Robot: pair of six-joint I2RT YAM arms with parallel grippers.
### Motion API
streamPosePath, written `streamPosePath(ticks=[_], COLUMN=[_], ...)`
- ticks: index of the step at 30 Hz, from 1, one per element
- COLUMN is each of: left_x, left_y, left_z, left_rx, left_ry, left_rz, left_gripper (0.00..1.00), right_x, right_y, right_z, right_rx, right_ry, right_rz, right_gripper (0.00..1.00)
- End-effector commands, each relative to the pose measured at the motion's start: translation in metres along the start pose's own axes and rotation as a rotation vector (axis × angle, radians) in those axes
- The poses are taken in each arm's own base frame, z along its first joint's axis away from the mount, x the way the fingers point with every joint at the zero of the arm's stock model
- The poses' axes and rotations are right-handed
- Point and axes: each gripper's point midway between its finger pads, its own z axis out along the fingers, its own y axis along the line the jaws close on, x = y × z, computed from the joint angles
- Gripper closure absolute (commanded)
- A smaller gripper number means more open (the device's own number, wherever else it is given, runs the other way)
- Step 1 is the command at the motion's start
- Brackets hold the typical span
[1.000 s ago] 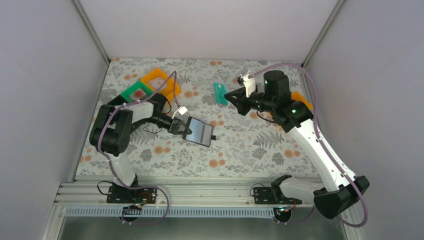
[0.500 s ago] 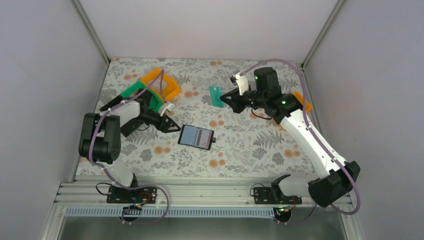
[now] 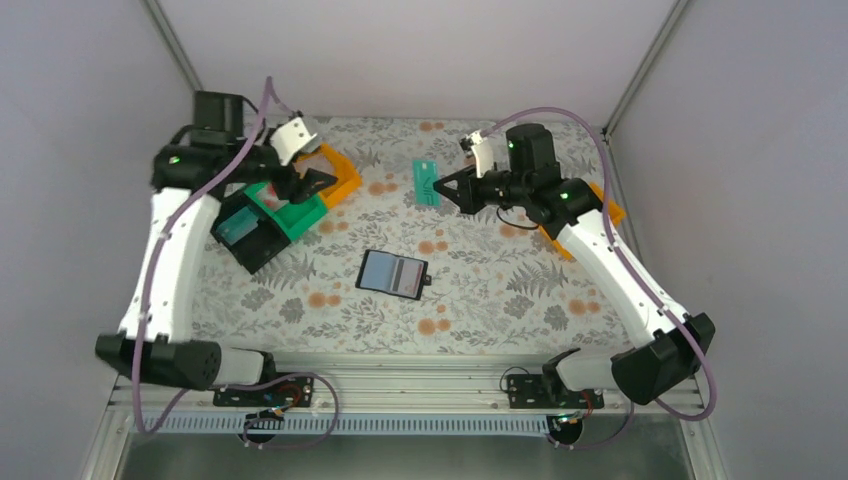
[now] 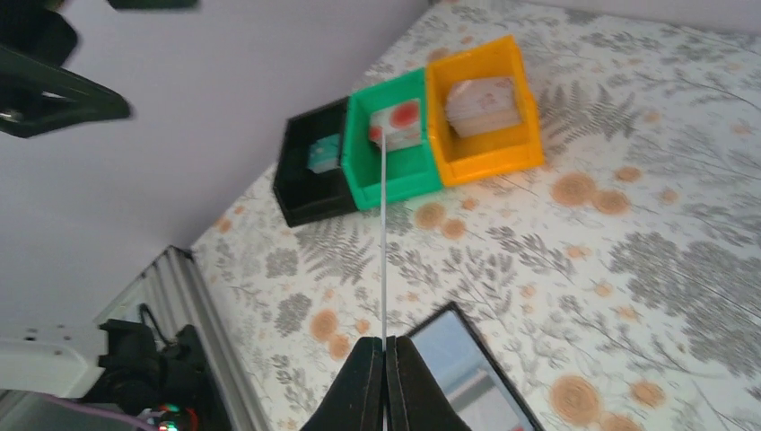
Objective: Take the credit cards out of the card holder
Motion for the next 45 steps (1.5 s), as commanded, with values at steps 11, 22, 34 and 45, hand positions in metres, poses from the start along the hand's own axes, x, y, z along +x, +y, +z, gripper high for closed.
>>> streamPosePath(ticks=[11, 22, 34, 45], left_x=[-0.033, 0.022, 0.053, 0.052], left_y=[-0.108, -0.135, -0.141, -0.119], left_z=[-0.132, -0.085, -0.069, -0.069], left_rx=[-0.337, -0.772, -0.716, -0.714], left_ry=[-0.103, -0.143, -0.095, 0.027], left_rz=[1.034, 2.323, 2.433, 2.360], left_gripper=[0.04, 0.01, 0.29, 0.58], right_x=[0.008, 0.020, 0.018, 0.028], right_y=[0.148, 0.148, 0.189, 0.205], right_z=[-0.009, 0.030, 0.068, 0.079], right_rx=[-0.633, -0.592, -0.681, -0.734], right_ry=[0.066, 0.104, 0.192, 0.248], right_rz=[-0.035, 0.069, -0.003, -0.021], right_gripper=[0.96, 0.96, 0.96, 0.96])
